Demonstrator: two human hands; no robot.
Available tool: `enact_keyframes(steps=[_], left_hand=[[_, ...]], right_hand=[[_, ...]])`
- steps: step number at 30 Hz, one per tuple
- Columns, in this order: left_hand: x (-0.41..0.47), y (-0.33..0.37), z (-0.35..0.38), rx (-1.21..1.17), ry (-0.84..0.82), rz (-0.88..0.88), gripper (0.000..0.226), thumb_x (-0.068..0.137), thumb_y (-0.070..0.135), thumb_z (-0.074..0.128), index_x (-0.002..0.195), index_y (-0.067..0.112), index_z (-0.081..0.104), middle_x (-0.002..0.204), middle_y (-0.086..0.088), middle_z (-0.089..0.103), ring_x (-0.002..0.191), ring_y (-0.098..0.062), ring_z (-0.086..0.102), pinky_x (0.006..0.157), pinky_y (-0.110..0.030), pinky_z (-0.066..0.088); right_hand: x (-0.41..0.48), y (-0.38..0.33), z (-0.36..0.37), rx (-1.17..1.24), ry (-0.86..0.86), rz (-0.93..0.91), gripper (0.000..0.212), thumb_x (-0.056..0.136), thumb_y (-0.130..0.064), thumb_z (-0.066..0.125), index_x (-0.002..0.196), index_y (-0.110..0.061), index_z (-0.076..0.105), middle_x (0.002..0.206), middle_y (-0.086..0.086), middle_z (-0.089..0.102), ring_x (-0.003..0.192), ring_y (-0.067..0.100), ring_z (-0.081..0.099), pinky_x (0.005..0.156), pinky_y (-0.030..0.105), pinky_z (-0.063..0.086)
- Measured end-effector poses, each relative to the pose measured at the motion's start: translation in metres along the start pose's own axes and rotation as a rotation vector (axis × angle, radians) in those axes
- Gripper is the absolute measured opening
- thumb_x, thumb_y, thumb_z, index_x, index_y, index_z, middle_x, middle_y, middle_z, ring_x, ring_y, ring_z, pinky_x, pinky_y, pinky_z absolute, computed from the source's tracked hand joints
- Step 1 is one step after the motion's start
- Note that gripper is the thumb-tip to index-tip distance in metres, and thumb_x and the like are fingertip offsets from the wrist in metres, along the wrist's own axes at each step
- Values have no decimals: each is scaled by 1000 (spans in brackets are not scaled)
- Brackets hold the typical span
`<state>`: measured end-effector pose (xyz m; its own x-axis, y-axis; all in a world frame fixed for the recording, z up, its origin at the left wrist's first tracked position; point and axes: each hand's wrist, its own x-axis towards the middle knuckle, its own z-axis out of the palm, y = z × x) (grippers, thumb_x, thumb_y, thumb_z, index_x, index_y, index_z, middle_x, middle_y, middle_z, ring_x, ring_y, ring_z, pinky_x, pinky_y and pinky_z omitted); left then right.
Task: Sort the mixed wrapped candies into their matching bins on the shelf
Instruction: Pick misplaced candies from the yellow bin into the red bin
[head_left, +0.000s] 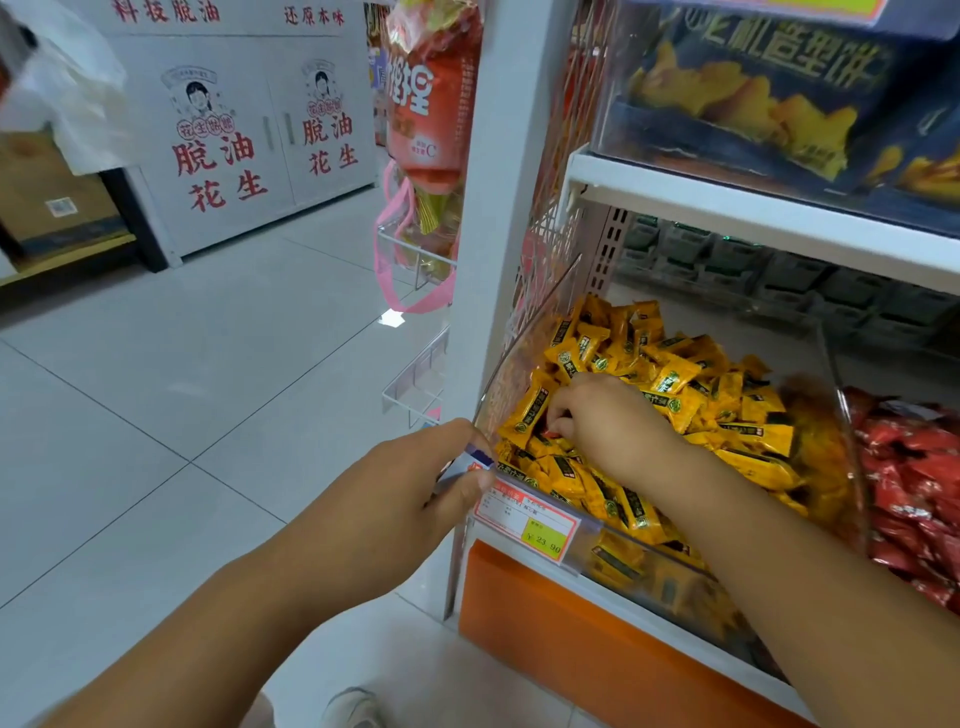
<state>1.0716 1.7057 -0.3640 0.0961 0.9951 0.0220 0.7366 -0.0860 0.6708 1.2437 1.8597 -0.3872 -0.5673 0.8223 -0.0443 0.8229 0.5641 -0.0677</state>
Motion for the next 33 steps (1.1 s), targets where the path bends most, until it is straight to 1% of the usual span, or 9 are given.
enact_keyframes(steps=[7, 11, 13, 16, 20, 24, 27, 30, 33], left_hand=[[2, 3, 6, 60, 59, 43, 10, 95, 46, 39, 104, 48, 44, 79, 31, 51, 79, 4, 55, 56, -6, 39], [8, 17, 12, 97, 98, 138, 9, 95, 48, 40, 100, 46, 47, 76, 30, 57, 78, 9, 52, 60, -13, 40], [10, 30, 19, 101, 72, 182, 9, 93, 50, 40, 99, 49, 46, 74, 17, 60, 77, 1, 54, 60, -16, 42], [14, 47, 30, 75, 22, 235, 9, 94, 48, 42, 99, 48, 49, 71, 26, 56, 70, 0, 53, 54, -15, 37], [16, 56, 45, 47, -31, 306, 13, 94, 50, 41, 101, 46, 51, 81, 11, 60, 79, -7, 55, 64, -29, 47], [18, 61, 56, 47, -81, 327, 10, 95, 47, 43, 101, 45, 50, 82, 9, 57, 76, -9, 52, 60, -26, 42], [20, 61, 58, 73, -102, 304, 11, 94, 49, 41, 103, 46, 46, 70, 0, 57, 69, -14, 52, 58, -32, 43], [21, 60, 57, 95, -106, 285, 11, 94, 48, 41, 103, 44, 46, 69, 1, 56, 70, -11, 52, 57, -30, 42], [19, 58, 57, 118, -115, 264, 12, 95, 47, 42, 105, 42, 47, 74, 19, 57, 70, -4, 50, 54, -25, 37]], right_hand=[[-46, 18, -45, 433, 42, 52, 12, 96, -31, 55, 86, -33, 59, 98, -8, 60, 86, 18, 60, 73, 35, 49], [-84, 32, -64, 447, 126, 81, 10, 96, -31, 55, 87, -32, 60, 83, -15, 60, 70, -1, 55, 58, 14, 41], [-105, 42, -71, 449, 253, 126, 9, 96, -29, 55, 90, -30, 62, 85, -16, 60, 75, 0, 55, 63, 16, 42], [-138, 66, -83, 458, 469, 206, 9, 94, -27, 58, 89, -31, 64, 87, -23, 61, 84, -8, 54, 67, 6, 37], [-177, 106, -91, 388, 585, 401, 7, 93, -27, 61, 90, -32, 65, 93, -19, 65, 84, -2, 54, 72, 16, 34], [-196, 128, -93, 321, 438, 476, 7, 88, -36, 65, 94, -39, 68, 101, -21, 62, 99, 0, 53, 83, 18, 33], [-188, 112, -105, 286, 329, 187, 8, 82, -36, 69, 86, -43, 69, 96, -27, 63, 102, -1, 56, 93, 27, 41], [-159, 81, -107, 207, -68, -37, 12, 85, -37, 68, 95, -41, 72, 96, -24, 63, 102, 0, 51, 94, 33, 43], [-128, 59, -91, 44, -468, -96, 40, 87, -26, 70, 118, -50, 61, 126, -12, 59, 114, 14, 53, 97, 42, 45]])
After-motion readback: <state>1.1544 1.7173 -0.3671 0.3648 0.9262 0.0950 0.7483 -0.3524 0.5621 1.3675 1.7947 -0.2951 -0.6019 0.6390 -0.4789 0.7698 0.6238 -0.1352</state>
